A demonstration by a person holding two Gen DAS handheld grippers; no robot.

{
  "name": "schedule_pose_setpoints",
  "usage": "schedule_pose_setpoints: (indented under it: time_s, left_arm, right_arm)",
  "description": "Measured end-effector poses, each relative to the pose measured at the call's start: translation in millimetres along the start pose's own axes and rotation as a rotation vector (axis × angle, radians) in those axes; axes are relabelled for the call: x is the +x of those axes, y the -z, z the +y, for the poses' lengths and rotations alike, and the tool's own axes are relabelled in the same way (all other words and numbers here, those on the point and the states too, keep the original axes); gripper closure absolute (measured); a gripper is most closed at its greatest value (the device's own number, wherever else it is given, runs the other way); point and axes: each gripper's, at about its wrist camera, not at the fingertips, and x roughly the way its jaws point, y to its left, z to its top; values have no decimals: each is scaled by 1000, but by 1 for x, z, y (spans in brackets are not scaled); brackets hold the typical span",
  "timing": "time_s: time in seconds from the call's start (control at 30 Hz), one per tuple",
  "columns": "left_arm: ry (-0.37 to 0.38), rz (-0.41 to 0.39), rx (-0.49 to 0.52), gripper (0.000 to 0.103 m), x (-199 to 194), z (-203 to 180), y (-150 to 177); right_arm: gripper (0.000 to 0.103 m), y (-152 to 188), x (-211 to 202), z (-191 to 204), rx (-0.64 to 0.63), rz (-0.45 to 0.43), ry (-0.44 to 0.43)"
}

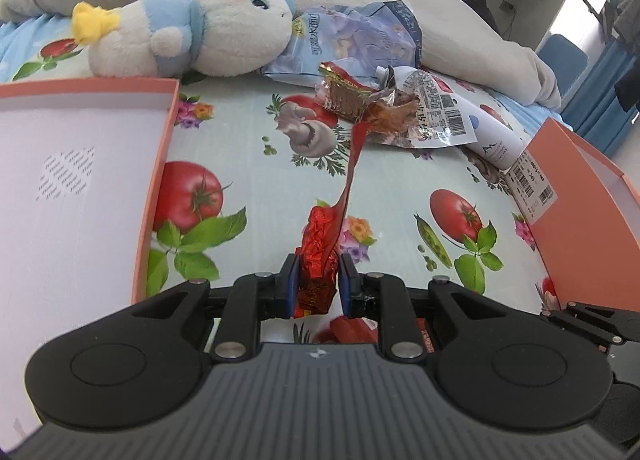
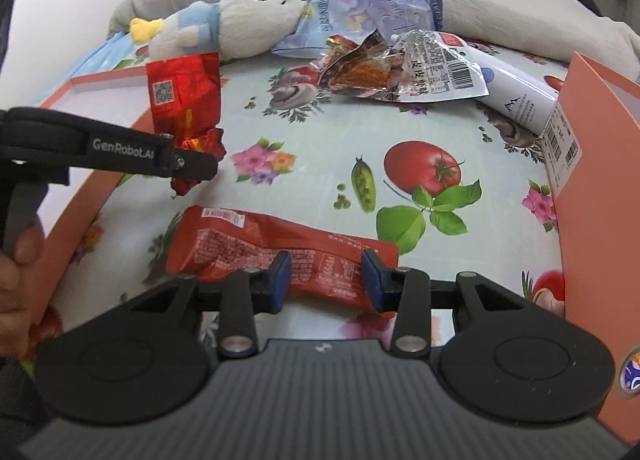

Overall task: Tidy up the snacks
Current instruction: 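Grasp the red foil candy with the left tool while the right tool grasps the red spicy strip packet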

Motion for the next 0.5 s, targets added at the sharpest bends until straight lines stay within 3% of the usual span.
schedule_pose_setpoints:
  time_s: [0.13,0.27,0.43,0.5]
  left_arm:
    - [4,2,-9,79,0,1,4]
    - [11,3,-15,79,0,4,7]
    - [11,-5,-27,79,-2,9,8]
    - [13,-7,-41,79,-3,12,9]
  right_arm:
    - [46,-4,-6,-3,-93,14,-53]
    - [45,-10,-10,3,-264,62,-106]
    - [39,-13,-2,15,-488,93,-100]
    - [39,-15,1,17,-549,107,-153]
